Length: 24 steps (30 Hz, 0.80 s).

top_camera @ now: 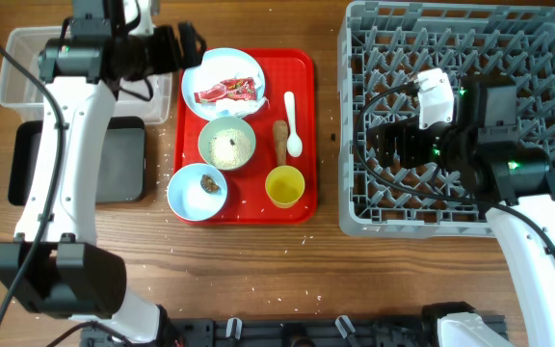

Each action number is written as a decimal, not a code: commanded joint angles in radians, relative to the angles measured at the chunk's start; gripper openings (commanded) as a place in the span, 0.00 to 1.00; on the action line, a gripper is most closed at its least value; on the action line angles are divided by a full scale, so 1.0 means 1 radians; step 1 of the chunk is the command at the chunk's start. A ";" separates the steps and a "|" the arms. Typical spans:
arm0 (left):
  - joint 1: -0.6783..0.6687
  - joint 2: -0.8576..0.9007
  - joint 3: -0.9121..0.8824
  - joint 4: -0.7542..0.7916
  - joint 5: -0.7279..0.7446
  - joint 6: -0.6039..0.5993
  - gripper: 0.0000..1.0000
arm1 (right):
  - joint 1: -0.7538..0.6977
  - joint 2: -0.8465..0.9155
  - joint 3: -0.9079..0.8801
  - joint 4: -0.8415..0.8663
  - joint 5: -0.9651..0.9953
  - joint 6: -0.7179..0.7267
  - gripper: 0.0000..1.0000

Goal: Sort waste into correct bins and load items into the dishwasher rack

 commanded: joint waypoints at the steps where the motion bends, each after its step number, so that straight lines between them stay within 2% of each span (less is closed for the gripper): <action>1: -0.058 0.046 0.160 0.008 -0.159 -0.140 1.00 | 0.002 0.001 0.021 0.002 -0.027 0.032 1.00; 4: -0.083 0.111 0.248 -0.013 -0.245 -0.235 0.99 | 0.002 0.001 0.021 0.001 -0.027 0.032 1.00; 8: -0.106 0.226 0.252 -0.052 -0.324 -0.371 0.99 | 0.002 0.001 0.021 0.000 -0.027 0.063 1.00; 12: -0.154 0.364 0.252 -0.082 -0.322 -0.376 1.00 | 0.002 0.001 0.021 -0.002 -0.027 0.066 1.00; 15: -0.175 0.392 0.252 -0.092 -0.321 -0.366 1.00 | 0.002 0.001 0.021 -0.002 -0.027 0.075 1.00; 16: -0.185 0.392 0.252 -0.072 -0.321 -0.322 1.00 | 0.002 0.001 0.021 -0.002 -0.026 0.087 1.00; 19: -0.216 0.407 0.251 0.020 -0.318 0.012 1.00 | 0.002 0.001 0.021 -0.007 -0.026 0.087 1.00; 24: -0.212 0.512 0.250 0.098 -0.318 0.313 1.00 | 0.002 0.001 0.021 -0.010 -0.026 0.087 1.00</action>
